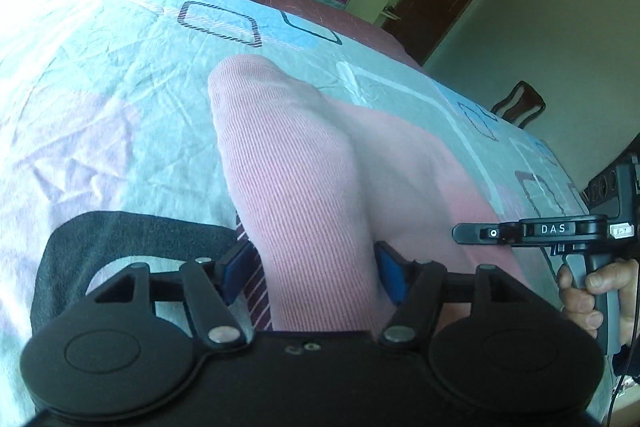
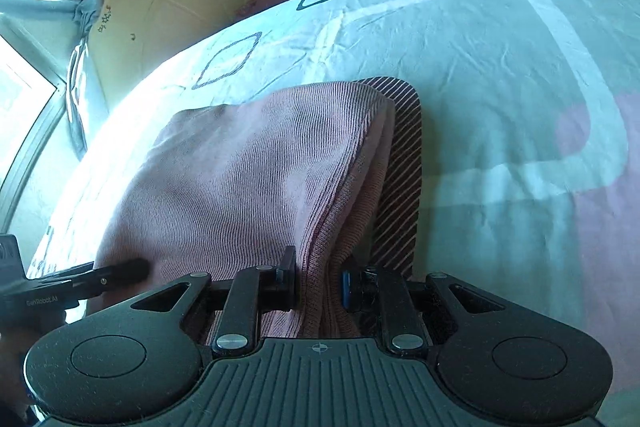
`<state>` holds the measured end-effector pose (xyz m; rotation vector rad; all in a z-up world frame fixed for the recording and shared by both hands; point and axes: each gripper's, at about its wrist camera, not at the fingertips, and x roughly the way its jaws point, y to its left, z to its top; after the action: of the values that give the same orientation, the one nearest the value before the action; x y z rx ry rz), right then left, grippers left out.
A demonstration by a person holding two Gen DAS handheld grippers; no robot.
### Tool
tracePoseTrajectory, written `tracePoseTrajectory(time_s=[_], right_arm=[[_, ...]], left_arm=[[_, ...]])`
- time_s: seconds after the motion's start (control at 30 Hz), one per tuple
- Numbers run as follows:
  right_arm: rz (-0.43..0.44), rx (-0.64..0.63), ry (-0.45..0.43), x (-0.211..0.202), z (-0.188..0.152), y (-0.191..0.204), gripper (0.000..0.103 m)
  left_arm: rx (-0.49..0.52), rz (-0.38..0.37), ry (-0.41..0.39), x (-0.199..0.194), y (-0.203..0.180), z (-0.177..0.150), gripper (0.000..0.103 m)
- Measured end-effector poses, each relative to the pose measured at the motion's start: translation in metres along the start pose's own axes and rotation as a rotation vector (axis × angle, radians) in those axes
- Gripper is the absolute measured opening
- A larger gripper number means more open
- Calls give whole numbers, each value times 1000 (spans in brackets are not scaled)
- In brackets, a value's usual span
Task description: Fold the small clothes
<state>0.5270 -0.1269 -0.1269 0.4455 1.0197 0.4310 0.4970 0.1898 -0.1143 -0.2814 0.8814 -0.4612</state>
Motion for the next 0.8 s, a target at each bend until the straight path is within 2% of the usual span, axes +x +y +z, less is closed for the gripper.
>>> tracePoseTrajectory(time_s=[0.07, 0.1, 0.13, 0.17, 0.2, 0.23, 0.27, 0.33, 0.4, 0.57, 0.63, 0.7, 0.8], right_arm=[[-24, -2, -13, -6, 3, 0, 25], [-77, -24, -54, -17, 1, 3, 38], [-106, -49, -95, -26, 3, 4, 41], [-115, -77, -133, -36, 4, 8, 41], [-109, -114, -162, -45, 5, 14, 40], [-109, -153, -177, -47, 7, 20, 40], [-114, -193, -188, -46, 10, 27, 39], [-121, -251, -178, -35, 17, 40, 25], [-128, -296, -150, -13, 24, 51, 23], [-276, -396, -30, 44, 25, 45, 13], [-271, -384, -42, 45, 25, 38, 13], [-284, -399, -39, 45, 23, 36, 13], [-302, -403, -40, 44, 26, 38, 13]], left_arm=[[24, 37, -13, -9, -3, 3, 76], [47, 70, -36, -19, -5, 5, 76], [73, 90, -72, -31, -7, 9, 72], [97, 104, -107, -41, -10, 13, 59], [122, 98, -127, -47, -13, 20, 51], [145, 77, -124, -48, -18, 28, 43], [175, 57, -115, -45, -24, 36, 43], [263, 64, -81, -28, -40, 48, 43], [317, 80, -33, -6, -51, 55, 43], [296, 125, 51, 29, -38, 53, 43], [280, 133, 51, 25, -32, 47, 43], [330, 161, 49, 22, -35, 42, 43], [349, 184, 31, 19, -41, 40, 43]])
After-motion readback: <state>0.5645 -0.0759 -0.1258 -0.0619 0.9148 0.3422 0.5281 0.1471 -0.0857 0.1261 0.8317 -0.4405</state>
